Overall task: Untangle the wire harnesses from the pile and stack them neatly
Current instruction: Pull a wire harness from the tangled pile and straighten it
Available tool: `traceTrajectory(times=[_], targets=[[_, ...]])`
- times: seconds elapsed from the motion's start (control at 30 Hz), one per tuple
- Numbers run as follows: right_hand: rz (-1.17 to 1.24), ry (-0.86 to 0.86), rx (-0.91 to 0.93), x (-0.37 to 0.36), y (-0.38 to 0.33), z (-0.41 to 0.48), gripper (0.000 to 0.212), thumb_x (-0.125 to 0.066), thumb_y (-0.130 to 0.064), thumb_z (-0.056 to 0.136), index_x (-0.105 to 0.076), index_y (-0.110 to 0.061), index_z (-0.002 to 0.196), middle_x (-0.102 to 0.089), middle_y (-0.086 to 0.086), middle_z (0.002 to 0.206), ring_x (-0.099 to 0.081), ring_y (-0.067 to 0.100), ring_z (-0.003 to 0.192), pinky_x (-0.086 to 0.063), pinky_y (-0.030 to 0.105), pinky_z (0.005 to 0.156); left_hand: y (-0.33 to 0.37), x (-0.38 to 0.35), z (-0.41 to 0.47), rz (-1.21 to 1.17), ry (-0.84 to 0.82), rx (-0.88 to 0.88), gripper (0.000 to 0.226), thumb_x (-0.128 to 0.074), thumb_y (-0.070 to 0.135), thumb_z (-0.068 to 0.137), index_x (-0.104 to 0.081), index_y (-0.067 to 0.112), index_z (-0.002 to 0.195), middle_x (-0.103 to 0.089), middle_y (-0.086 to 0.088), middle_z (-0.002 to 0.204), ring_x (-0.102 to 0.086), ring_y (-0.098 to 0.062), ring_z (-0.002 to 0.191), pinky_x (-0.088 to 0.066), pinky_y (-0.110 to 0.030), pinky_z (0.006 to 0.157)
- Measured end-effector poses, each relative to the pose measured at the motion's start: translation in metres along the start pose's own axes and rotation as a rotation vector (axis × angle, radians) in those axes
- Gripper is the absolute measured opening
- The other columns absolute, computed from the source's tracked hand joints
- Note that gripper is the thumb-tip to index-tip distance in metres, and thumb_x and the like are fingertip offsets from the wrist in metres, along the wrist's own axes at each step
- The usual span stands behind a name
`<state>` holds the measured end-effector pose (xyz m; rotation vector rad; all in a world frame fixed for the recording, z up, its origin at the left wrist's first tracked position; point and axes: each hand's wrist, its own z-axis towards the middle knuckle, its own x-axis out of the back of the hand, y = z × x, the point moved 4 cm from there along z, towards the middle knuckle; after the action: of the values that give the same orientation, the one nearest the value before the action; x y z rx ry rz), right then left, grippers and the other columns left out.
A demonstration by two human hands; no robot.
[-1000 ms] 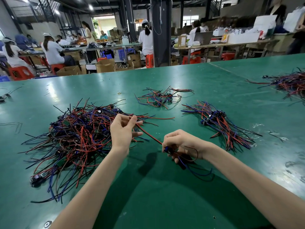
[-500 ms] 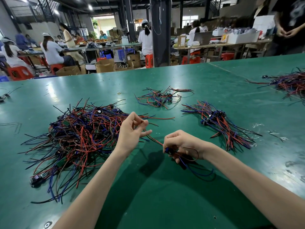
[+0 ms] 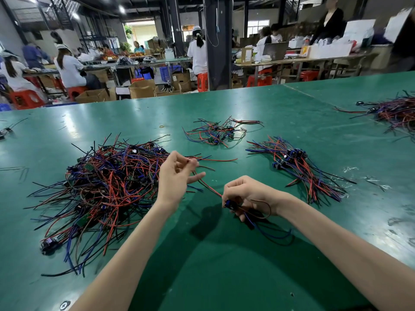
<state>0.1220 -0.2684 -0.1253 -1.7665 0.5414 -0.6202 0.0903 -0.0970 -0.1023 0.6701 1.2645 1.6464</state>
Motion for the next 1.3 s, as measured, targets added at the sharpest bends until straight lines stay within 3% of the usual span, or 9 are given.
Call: traceTrajectory(times=[0.13, 0.4, 0.53, 1.03, 1.2, 1.3], targets=[[0.055, -0.021, 0.006, -0.004, -0.001, 0.000, 0.016, -0.061, -0.013, 0.069, -0.062, -0.013, 0.054, -0.056, 0.017, 0.073, -0.050, 0.019, 0.047, -0.045, 0.022, 0.037, -0.004, 0.016, 0.000, -0.244, 0.174, 0.182, 0.016, -0.063, 0.006, 0.088, -0.050, 0.005, 0.077, -0.061, -0.012, 0.076, -0.070, -0.019, 0.067, -0.055, -0.023, 0.052], [0.041, -0.059, 0.032, -0.004, -0.006, -0.003, 0.014, -0.061, -0.010, 0.073, -0.062, -0.009, 0.059, -0.062, 0.006, 0.065, -0.053, 0.017, 0.050, -0.046, 0.023, 0.038, -0.008, 0.018, -0.001, -0.403, 0.252, 0.453, 0.011, -0.067, 0.009, 0.084, -0.057, 0.009, 0.079, -0.066, -0.003, 0.054, -0.057, -0.006, 0.042, -0.046, -0.012, 0.041], [0.029, -0.057, 0.043, -0.003, -0.005, -0.003, 0.033, -0.055, 0.000, 0.085, -0.062, -0.012, 0.056, -0.064, 0.004, 0.067, -0.055, 0.016, 0.051, -0.046, 0.022, 0.038, -0.008, 0.016, -0.002, -0.386, 0.249, 0.448, 0.012, -0.068, 0.008, 0.083, -0.057, 0.009, 0.079, -0.067, -0.004, 0.056, -0.058, -0.007, 0.043, -0.047, -0.013, 0.043], [-0.017, -0.033, -0.004, -0.001, -0.003, -0.003, 0.029, -0.056, -0.004, 0.084, -0.069, -0.013, 0.060, -0.060, 0.009, 0.061, -0.053, 0.018, 0.048, -0.045, 0.020, 0.039, -0.012, 0.016, -0.004, -0.383, 0.270, 0.426, 0.014, -0.065, 0.012, 0.087, -0.055, 0.009, 0.078, -0.065, -0.003, 0.055, -0.061, -0.007, 0.048, -0.048, -0.015, 0.043], [-0.014, -0.035, -0.001, -0.002, -0.005, -0.004, 0.027, -0.056, -0.006, 0.085, -0.068, -0.012, 0.062, -0.061, 0.007, 0.057, -0.054, 0.016, 0.043, -0.044, 0.019, 0.040, -0.005, 0.017, -0.005, -0.258, 0.302, 0.288, 0.016, -0.066, 0.013, 0.087, -0.054, 0.010, 0.077, -0.064, -0.004, 0.065, -0.061, -0.008, 0.054, -0.049, -0.017, 0.045], [-0.022, -0.011, 0.004, -0.002, -0.006, -0.006, 0.026, -0.057, -0.007, 0.084, -0.068, -0.013, 0.061, -0.060, 0.008, 0.059, -0.053, 0.017, 0.044, -0.043, 0.019, 0.040, -0.006, 0.016, -0.006, -0.298, 0.269, 0.314, 0.012, -0.067, 0.017, 0.087, -0.059, 0.010, 0.081, -0.067, -0.003, 0.069, -0.062, -0.009, 0.059, -0.051, -0.018, 0.047]])
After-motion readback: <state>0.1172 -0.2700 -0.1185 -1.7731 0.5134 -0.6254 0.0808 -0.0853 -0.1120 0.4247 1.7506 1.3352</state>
